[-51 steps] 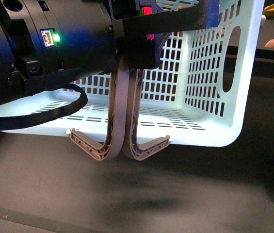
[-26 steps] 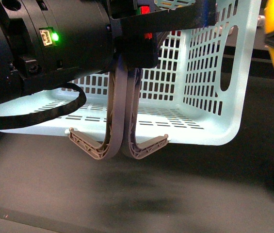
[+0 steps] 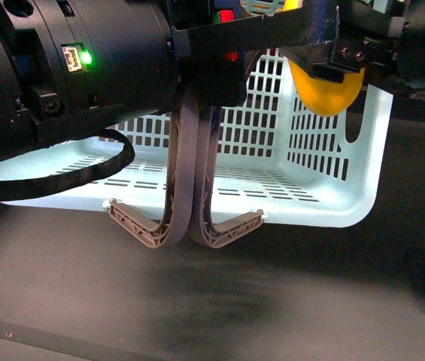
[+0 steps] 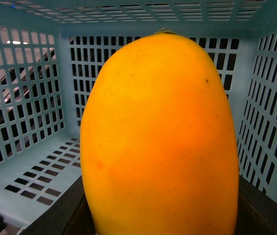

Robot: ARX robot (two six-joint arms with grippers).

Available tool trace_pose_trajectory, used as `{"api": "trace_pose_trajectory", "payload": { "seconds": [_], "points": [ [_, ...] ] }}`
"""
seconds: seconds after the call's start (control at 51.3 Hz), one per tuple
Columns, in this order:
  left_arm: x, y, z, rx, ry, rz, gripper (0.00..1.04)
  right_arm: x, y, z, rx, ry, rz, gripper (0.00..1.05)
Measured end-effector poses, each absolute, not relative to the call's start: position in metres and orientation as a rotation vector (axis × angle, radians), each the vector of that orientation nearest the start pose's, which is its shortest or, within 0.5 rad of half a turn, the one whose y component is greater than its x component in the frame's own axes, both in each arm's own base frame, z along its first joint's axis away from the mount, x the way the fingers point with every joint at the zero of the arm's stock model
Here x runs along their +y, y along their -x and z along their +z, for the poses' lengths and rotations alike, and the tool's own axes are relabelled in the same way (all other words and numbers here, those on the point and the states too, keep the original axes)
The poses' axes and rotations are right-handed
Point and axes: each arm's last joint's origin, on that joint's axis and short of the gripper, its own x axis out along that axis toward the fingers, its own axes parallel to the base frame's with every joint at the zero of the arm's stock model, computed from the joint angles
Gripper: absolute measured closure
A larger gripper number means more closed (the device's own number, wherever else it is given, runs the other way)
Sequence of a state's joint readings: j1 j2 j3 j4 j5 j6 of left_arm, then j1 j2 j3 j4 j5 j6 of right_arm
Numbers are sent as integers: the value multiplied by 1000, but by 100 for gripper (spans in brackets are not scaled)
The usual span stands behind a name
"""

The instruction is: Pick mango with right arm and hold basket with left

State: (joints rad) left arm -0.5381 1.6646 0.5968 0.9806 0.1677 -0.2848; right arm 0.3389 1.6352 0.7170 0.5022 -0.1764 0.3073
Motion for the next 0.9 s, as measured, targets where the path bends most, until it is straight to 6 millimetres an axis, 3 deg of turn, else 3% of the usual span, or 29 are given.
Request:
{"api": "trace_pose_trajectory", "payload": {
  "seconds": [0.097,0.351,0.429,0.662,0.896],
  "points": [
    [-164,-265,172,187,256,-686,97,115,-307,167,492,-276,418,46],
    [-164,-265,172,187,256,-687,97,114,-307,178,412,-319,404,8],
    [-164,-265,172,191,254,-696,97,108,-301,189,366,-337,403,8],
    [-164,-265,169,202,255,-684,97,68,-261,215,231,-328,276,8],
    [-164,-265,169,202,256,-683,97,31,-203,208,182,-265,78,8]
  ]
}}
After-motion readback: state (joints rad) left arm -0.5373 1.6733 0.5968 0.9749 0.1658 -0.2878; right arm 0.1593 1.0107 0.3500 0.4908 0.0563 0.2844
